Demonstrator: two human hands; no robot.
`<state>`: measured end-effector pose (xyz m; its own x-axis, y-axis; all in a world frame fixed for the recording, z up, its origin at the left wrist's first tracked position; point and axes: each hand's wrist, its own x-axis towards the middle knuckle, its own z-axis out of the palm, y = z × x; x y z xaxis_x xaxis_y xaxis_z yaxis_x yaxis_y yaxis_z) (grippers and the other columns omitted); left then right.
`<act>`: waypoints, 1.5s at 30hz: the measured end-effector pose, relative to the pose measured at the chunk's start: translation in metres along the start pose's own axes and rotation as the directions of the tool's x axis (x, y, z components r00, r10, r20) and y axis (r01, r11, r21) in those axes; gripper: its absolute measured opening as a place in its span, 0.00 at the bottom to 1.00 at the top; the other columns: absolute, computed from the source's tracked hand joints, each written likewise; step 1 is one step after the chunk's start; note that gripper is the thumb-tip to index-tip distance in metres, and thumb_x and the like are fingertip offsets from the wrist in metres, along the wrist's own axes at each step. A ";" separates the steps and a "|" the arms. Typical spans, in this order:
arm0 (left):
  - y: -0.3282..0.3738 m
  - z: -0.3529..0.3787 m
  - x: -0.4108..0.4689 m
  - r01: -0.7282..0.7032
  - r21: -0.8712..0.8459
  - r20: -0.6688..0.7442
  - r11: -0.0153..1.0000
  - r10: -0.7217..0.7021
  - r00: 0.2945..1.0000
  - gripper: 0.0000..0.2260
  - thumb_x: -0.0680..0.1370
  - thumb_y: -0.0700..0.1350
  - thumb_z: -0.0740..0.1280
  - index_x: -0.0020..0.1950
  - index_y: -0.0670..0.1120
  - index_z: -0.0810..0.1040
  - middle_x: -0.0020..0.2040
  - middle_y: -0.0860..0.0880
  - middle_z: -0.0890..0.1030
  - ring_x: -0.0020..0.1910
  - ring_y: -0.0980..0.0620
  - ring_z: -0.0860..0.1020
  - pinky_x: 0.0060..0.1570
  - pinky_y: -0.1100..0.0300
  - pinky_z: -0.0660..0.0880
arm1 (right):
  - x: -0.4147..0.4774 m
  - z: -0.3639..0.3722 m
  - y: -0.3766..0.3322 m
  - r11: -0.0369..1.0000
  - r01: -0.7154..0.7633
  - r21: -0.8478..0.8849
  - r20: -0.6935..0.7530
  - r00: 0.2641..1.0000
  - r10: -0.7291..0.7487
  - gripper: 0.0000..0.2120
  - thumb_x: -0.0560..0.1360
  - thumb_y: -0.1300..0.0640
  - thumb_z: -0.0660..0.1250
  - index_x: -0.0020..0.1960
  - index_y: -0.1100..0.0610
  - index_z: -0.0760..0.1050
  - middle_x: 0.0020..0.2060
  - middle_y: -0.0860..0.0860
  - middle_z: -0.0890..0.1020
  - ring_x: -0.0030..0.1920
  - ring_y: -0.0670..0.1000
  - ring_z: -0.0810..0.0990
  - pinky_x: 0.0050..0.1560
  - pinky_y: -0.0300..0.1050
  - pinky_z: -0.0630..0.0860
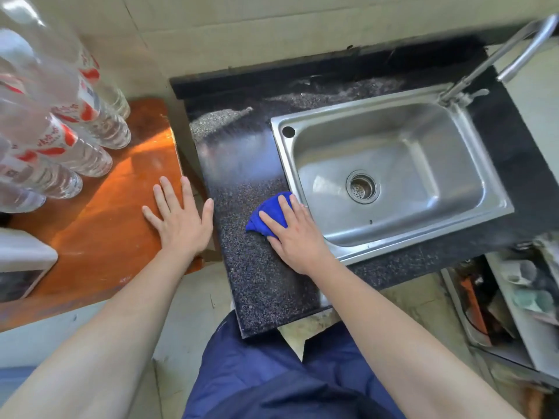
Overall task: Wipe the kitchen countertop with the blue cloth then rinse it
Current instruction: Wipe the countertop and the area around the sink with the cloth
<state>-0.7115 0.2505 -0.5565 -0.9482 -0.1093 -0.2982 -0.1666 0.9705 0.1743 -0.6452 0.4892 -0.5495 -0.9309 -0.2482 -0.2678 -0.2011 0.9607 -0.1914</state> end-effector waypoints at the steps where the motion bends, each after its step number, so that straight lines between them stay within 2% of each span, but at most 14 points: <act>1: 0.006 0.000 -0.006 -0.009 -0.006 0.004 1.000 0.009 1.000 0.32 0.82 0.62 0.49 0.82 0.49 0.46 0.81 0.40 0.41 0.80 0.41 0.41 0.73 0.31 0.42 | 0.004 -0.004 -0.002 1.000 0.007 0.003 0.024 1.000 -0.007 0.27 0.81 0.46 0.60 0.79 0.46 0.61 0.79 0.63 0.58 0.78 0.67 0.54 0.78 0.59 0.50; 5: 0.040 0.002 -0.019 -0.012 -0.017 0.024 1.000 0.012 1.000 0.30 0.83 0.59 0.50 0.82 0.49 0.47 0.81 0.41 0.41 0.80 0.42 0.41 0.73 0.33 0.43 | 0.002 -0.008 0.001 0.997 0.064 0.034 0.071 0.995 -0.066 0.29 0.78 0.49 0.64 0.77 0.49 0.65 0.78 0.63 0.58 0.78 0.68 0.54 0.77 0.61 0.55; 9: 0.079 -0.001 -0.016 0.036 -0.018 0.013 0.999 -0.035 0.999 0.29 0.84 0.57 0.50 0.82 0.48 0.48 0.81 0.41 0.44 0.80 0.42 0.43 0.73 0.34 0.45 | -0.021 -0.010 0.034 0.947 0.306 0.093 0.147 0.937 -0.317 0.29 0.70 0.53 0.72 0.71 0.52 0.74 0.75 0.64 0.66 0.75 0.70 0.62 0.74 0.62 0.62; 11: 0.101 -0.004 -0.014 0.064 0.003 0.017 0.998 -0.064 0.998 0.29 0.84 0.58 0.49 0.82 0.48 0.48 0.81 0.41 0.43 0.80 0.42 0.44 0.74 0.34 0.45 | -0.031 -0.012 0.060 0.919 0.368 0.144 0.141 0.911 -0.387 0.26 0.67 0.53 0.73 0.65 0.53 0.78 0.71 0.64 0.72 0.70 0.70 0.69 0.68 0.62 0.71; 14: 0.138 -0.006 -0.010 0.088 0.040 0.029 0.995 -0.090 0.996 0.29 0.84 0.59 0.48 0.82 0.49 0.47 0.82 0.42 0.43 0.80 0.43 0.43 0.74 0.35 0.46 | -0.032 -0.024 0.122 0.935 0.177 0.307 0.140 0.963 -0.228 0.24 0.67 0.51 0.67 0.62 0.54 0.80 0.64 0.63 0.76 0.60 0.68 0.76 0.56 0.59 0.79; 18: 0.192 0.001 -0.009 0.093 0.073 0.038 0.993 -0.096 0.995 0.29 0.84 0.59 0.49 0.82 0.48 0.48 0.82 0.42 0.44 0.80 0.43 0.43 0.74 0.34 0.46 | -0.021 -0.059 0.236 0.899 -0.198 0.392 0.151 0.977 0.150 0.28 0.71 0.51 0.70 0.71 0.51 0.74 0.71 0.59 0.72 0.70 0.62 0.69 0.72 0.50 0.65; 22: 0.237 0.008 0.003 -0.082 0.182 0.045 0.980 0.075 0.996 0.30 0.83 0.58 0.51 0.82 0.48 0.50 0.81 0.40 0.45 0.80 0.41 0.45 0.73 0.33 0.47 | 0.000 -0.105 0.326 0.827 -0.341 0.447 0.053 0.933 0.356 0.29 0.72 0.52 0.71 0.72 0.52 0.73 0.72 0.59 0.72 0.71 0.60 0.69 0.71 0.46 0.63; 26: 0.265 0.011 0.033 -0.243 0.264 0.042 0.933 0.241 0.970 0.30 0.83 0.60 0.51 0.81 0.46 0.55 0.81 0.39 0.51 0.80 0.39 0.48 0.71 0.31 0.50 | 0.046 -0.138 0.366 0.784 -0.332 0.525 -0.081 0.897 0.434 0.27 0.72 0.52 0.71 0.71 0.54 0.75 0.69 0.59 0.75 0.71 0.60 0.70 0.70 0.46 0.64; 31: 0.272 0.013 0.092 -0.360 0.341 0.055 0.868 0.364 0.930 0.34 0.80 0.65 0.47 0.80 0.46 0.57 0.81 0.41 0.54 0.80 0.40 0.52 0.72 0.33 0.49 | 0.108 -0.162 0.379 0.719 -0.314 0.620 -0.200 0.823 0.532 0.29 0.74 0.47 0.66 0.74 0.52 0.71 0.75 0.59 0.68 0.76 0.56 0.63 0.76 0.50 0.60; 33: 0.267 0.019 0.107 -0.376 0.321 0.053 0.869 0.380 0.924 0.36 0.79 0.67 0.47 0.81 0.47 0.56 0.81 0.42 0.53 0.80 0.41 0.52 0.73 0.34 0.48 | 0.127 -0.160 0.381 0.746 -0.338 0.573 -0.263 0.787 0.558 0.30 0.76 0.45 0.65 0.75 0.54 0.69 0.76 0.62 0.65 0.76 0.60 0.62 0.77 0.52 0.58; 37: 0.257 0.038 0.112 -0.380 0.300 -0.005 0.875 0.400 0.917 0.39 0.77 0.70 0.49 0.82 0.49 0.50 0.82 0.42 0.49 0.80 0.41 0.49 0.75 0.36 0.46 | 0.152 -0.129 0.381 0.801 -0.496 0.334 -0.123 0.820 0.559 0.30 0.82 0.37 0.51 0.80 0.50 0.59 0.80 0.61 0.50 0.80 0.63 0.45 0.79 0.56 0.45; 41: 0.256 0.042 0.113 -0.376 0.288 -0.062 0.881 0.409 0.910 0.38 0.76 0.69 0.52 0.81 0.49 0.54 0.81 0.42 0.52 0.80 0.41 0.52 0.76 0.36 0.47 | 0.178 -0.125 0.399 0.859 -0.458 0.230 -0.155 0.854 0.497 0.26 0.84 0.40 0.48 0.79 0.47 0.62 0.79 0.63 0.55 0.80 0.63 0.50 0.79 0.59 0.44; 43: 0.258 0.042 0.108 -0.393 0.276 -0.087 0.877 0.430 0.899 0.39 0.76 0.68 0.54 0.81 0.49 0.56 0.81 0.42 0.53 0.80 0.41 0.53 0.75 0.35 0.49 | 0.181 -0.127 0.420 0.833 -0.528 0.164 -0.196 0.811 0.552 0.27 0.84 0.41 0.48 0.80 0.49 0.58 0.79 0.64 0.54 0.79 0.64 0.50 0.79 0.59 0.44; 45: 0.256 0.043 0.109 -0.396 0.279 -0.106 0.875 0.438 0.893 0.39 0.76 0.69 0.54 0.81 0.49 0.56 0.81 0.42 0.53 0.80 0.41 0.54 0.75 0.35 0.50 | 0.192 -0.126 0.436 0.741 -0.648 0.174 -0.199 0.714 0.671 0.30 0.83 0.42 0.49 0.82 0.52 0.53 0.79 0.66 0.50 0.79 0.66 0.46 0.79 0.60 0.43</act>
<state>-0.8459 0.4966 -0.5843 -0.9480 0.3052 -0.0905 0.3056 0.9521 0.0089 -0.9499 0.8756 -0.5656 -0.8605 0.4920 -0.1323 0.5073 0.8516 -0.1323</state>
